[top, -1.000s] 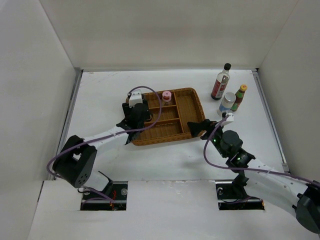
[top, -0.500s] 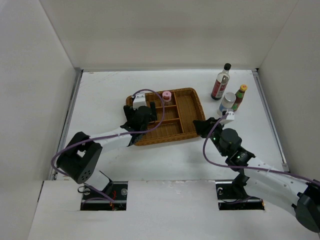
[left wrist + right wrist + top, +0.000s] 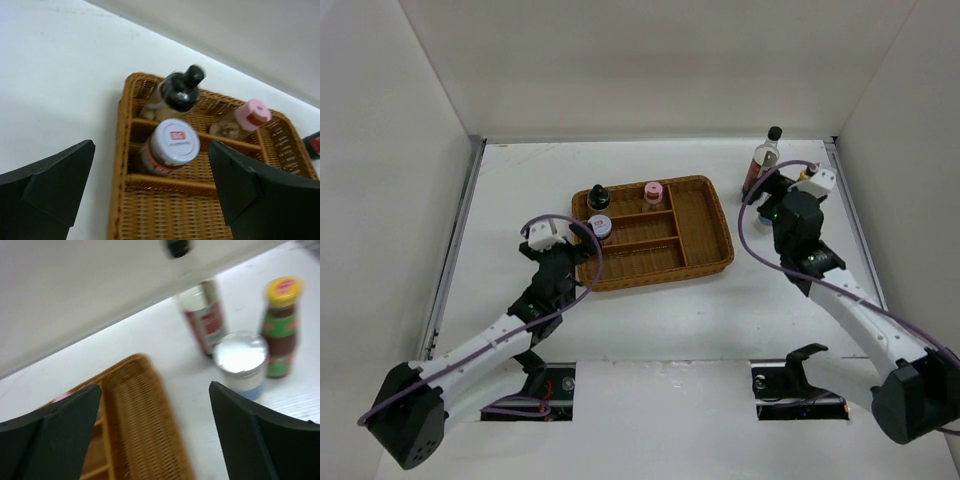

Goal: Organize the condiment bottles

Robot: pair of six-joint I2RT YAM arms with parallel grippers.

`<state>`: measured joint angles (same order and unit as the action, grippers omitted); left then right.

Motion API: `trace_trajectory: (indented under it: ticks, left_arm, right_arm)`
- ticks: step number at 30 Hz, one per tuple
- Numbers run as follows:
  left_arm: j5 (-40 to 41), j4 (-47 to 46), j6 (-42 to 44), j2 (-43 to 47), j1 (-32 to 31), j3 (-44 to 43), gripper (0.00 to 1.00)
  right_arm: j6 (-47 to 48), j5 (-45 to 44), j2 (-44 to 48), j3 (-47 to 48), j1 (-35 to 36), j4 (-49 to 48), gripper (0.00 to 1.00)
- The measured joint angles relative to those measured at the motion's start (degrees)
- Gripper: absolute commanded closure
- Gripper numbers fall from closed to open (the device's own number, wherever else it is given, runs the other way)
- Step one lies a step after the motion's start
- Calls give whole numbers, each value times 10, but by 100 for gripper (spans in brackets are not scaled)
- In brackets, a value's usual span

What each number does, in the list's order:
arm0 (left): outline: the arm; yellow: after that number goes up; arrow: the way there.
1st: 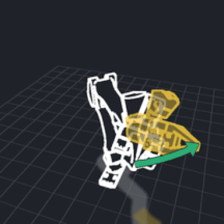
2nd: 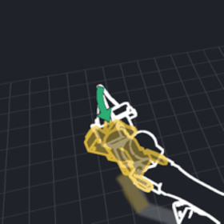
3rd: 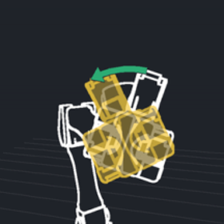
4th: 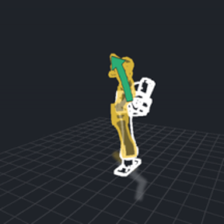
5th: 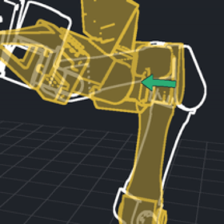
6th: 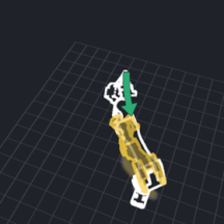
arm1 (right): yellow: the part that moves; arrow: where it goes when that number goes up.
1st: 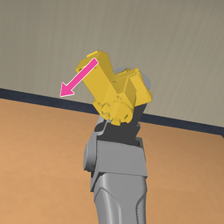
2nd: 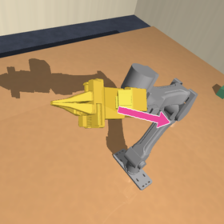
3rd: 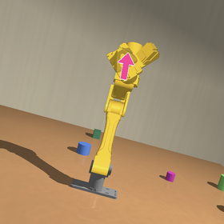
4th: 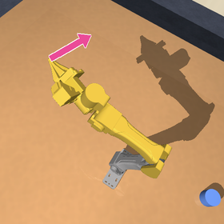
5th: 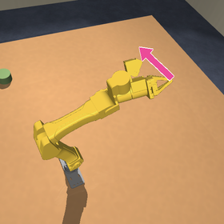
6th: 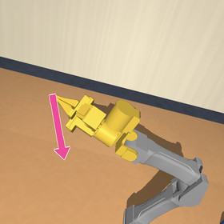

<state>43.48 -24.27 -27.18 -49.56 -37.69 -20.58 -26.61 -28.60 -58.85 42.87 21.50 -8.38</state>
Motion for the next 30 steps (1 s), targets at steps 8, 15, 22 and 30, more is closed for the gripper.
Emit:
trace_trajectory:
  ticks: [8, 15, 22, 30]
  left_arm:
    - [-16, -13, -61, 21, 48, 108, 0]
    - [-41, -43, -83, 20, 62, 121, 0]
    - [-51, -66, -94, 0, 62, 122, 0]
    - [-52, -76, -97, -17, 62, 122, 0]
  right_arm:
    - [31, -12, -157, 95, -99, 68, 0]
    - [52, -12, -259, 158, -107, 118, 0]
    - [59, -14, -282, 168, -124, 124, 3]
    - [59, -15, -328, 174, -132, 123, 51]
